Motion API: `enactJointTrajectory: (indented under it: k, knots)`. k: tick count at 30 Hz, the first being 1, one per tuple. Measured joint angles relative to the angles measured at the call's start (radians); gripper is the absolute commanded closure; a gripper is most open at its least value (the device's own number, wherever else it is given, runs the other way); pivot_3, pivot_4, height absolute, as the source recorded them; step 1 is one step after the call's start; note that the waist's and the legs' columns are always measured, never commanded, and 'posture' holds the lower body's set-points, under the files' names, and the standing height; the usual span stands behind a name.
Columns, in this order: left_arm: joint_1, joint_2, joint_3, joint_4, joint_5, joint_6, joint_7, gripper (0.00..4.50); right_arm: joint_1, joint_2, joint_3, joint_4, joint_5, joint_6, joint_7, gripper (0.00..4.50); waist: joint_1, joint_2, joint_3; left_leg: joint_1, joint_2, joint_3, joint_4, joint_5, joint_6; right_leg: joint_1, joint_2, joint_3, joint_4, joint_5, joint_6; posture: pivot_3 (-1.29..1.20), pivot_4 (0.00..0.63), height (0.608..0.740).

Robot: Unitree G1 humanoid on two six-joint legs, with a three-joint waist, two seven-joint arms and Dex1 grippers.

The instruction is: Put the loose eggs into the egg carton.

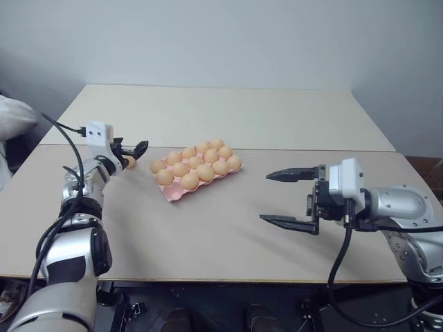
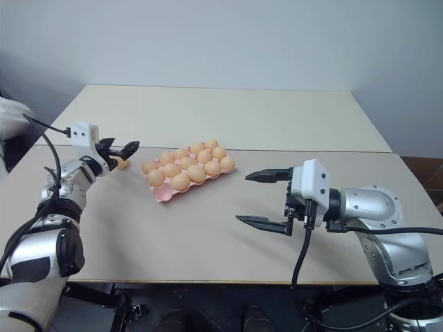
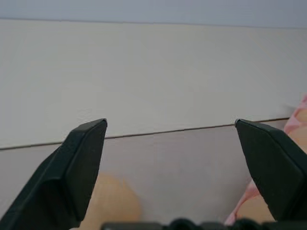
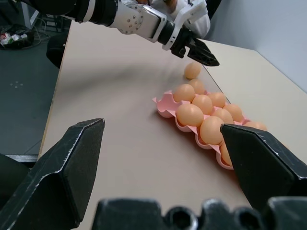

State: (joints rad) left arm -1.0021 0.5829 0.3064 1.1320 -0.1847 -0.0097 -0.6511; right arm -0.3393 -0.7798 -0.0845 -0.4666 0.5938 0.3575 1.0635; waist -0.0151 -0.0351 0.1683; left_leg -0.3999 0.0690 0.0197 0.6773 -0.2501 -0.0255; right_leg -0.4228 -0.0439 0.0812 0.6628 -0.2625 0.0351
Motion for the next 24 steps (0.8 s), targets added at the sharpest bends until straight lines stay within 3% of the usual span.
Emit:
enactJointTrajectory:
  k: [9, 24]
  knots:
    - [0.002, 0.024, -0.008, 0.021, 0.015, 0.008, 0.075, 0.02, -0.032, 0.015, 0.028, 0.027, -0.001, -0.002, 0.015, 0.00, 0.003, 0.000, 0.000, 0.000, 0.000, 0.000, 0.000, 0.000, 0.000, 0.000, 0.000, 0.000, 0.000, 0.000, 0.000, 0.00, 0.150, 0.740]
    - [-0.042, -0.026, -0.024, 0.127, 0.048, -0.003, 0.177, 0.02, -0.015, 0.008, 0.025, 0.008, 0.000, -0.001, 0.005, 0.00, 0.004, 0.000, 0.000, -0.001, 0.000, -0.002, 0.001, 0.000, 0.000, 0.000, 0.000, -0.002, 0.000, 0.000, 0.000, 0.00, 0.150, 0.740]
